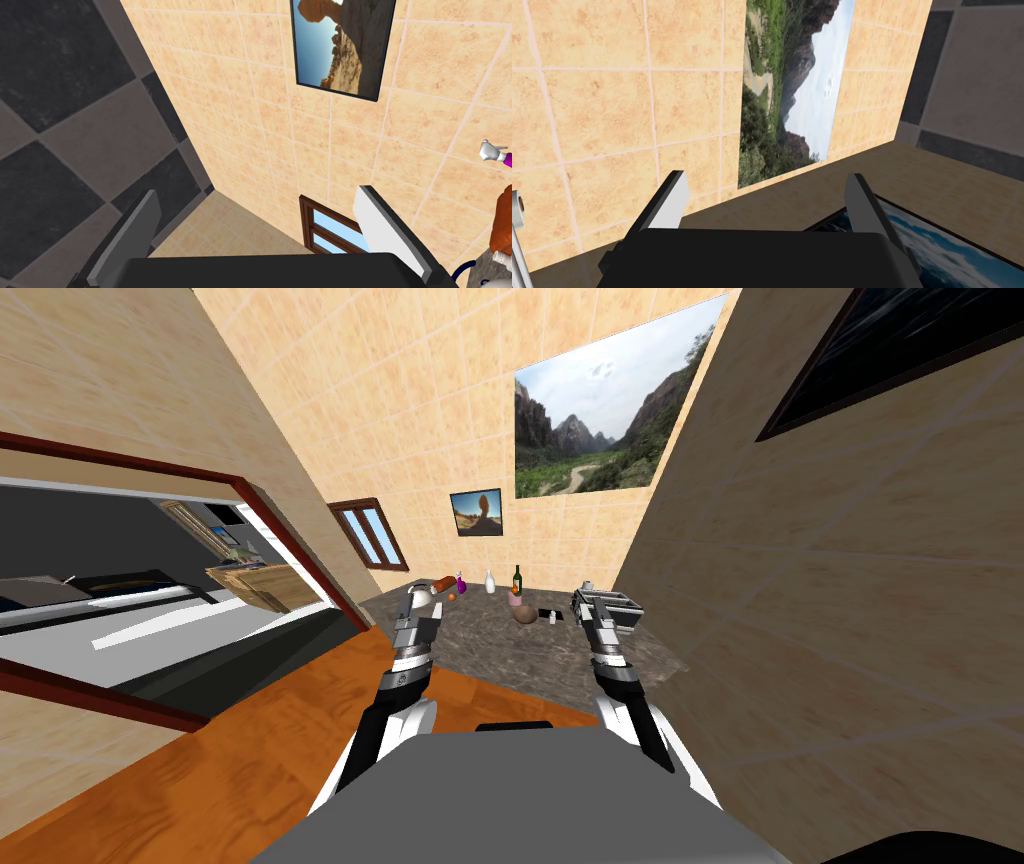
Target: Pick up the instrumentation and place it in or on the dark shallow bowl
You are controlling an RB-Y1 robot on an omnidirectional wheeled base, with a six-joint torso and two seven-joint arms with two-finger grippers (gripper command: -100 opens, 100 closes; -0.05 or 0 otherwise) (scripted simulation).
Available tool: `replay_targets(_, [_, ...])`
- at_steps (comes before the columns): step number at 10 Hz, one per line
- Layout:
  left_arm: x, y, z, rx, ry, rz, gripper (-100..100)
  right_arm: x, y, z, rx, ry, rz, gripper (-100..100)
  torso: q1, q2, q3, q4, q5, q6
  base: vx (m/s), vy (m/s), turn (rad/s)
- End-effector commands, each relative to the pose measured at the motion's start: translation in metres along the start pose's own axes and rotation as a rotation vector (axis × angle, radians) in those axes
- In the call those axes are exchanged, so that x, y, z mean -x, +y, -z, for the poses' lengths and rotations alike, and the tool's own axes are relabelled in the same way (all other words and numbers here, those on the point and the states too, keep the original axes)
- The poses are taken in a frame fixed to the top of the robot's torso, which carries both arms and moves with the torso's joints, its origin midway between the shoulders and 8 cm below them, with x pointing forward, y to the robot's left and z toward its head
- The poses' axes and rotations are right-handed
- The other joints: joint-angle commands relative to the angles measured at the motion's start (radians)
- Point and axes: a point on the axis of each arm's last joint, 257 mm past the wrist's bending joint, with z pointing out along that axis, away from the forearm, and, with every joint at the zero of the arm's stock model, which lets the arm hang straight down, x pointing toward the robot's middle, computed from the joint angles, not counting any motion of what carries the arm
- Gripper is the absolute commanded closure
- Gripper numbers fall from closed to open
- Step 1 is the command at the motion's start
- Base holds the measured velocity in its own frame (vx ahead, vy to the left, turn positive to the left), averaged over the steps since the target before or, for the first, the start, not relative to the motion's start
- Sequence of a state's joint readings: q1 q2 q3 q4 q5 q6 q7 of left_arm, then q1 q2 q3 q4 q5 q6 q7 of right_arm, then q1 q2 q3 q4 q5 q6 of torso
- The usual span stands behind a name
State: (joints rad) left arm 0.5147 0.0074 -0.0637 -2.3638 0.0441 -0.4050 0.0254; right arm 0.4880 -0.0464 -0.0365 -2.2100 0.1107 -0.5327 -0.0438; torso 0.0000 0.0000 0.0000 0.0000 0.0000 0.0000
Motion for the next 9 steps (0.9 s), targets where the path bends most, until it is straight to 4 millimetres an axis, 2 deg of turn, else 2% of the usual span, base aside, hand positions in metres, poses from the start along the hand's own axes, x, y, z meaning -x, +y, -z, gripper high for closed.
replay_targets(1, [0.0,0.0,0.0,0.0,0.0,0.0,0,0.001,-0.012,0.005,-0.032,0.039,0.052,-100,0.0,0.0,0.0,0.0,0.0,0.0,0.0,0.0,0.028])
replay_targets(5, [0.0,0.0,0.0,0.0,0.0,0.0,0,0.013,-0.05,0.024,-0.137,0.113,0.198,-100,-0.001,0.0,0.0,0.0,0.0,0.0,0.0,-0.002,0.039])
replay_targets(9, [0.0,0.0,0.0,0.0,0.0,0.0,0,0.041,-0.098,0.054,-0.276,0.196,0.391,-100,0.0,0.0,0.0,0.0,0.0,0.0,0.004,0.006,0.052])
